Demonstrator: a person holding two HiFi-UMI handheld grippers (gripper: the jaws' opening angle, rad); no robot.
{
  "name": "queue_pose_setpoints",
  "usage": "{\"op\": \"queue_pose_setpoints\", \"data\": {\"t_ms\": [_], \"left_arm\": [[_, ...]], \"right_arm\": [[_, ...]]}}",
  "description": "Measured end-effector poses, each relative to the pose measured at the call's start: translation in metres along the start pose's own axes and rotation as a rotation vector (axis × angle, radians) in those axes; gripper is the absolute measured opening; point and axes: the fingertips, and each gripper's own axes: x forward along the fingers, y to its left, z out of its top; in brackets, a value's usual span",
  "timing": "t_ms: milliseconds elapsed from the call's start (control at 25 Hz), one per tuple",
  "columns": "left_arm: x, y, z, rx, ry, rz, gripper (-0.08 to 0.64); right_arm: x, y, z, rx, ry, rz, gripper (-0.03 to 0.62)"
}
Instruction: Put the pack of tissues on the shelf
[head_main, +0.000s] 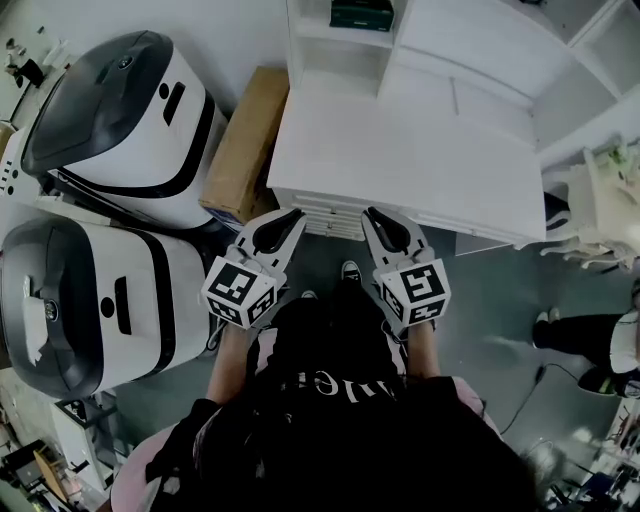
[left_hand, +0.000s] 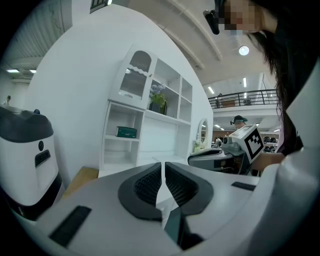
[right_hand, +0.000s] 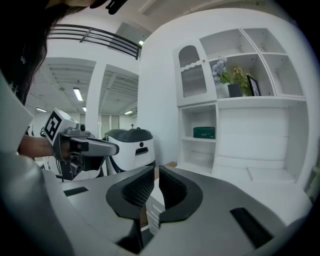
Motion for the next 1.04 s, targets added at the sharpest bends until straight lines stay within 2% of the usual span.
{"op": "queue_pose_setpoints", "data": {"t_ms": [640, 1040], "left_arm": [[-0.019, -0.003, -0.003, -0.006, -0.004, -0.019, 0.034], [-0.016, -0.005, -0.004, -0.008, -0.001, -0.042, 0.034]], "right_arm": [[-0.001, 0.02, 0.001, -0.022, 0.006, 0.002, 0.061], [-0.003, 0.018, 0.0, -0.02, 0.012, -0.014, 0.061]]}}
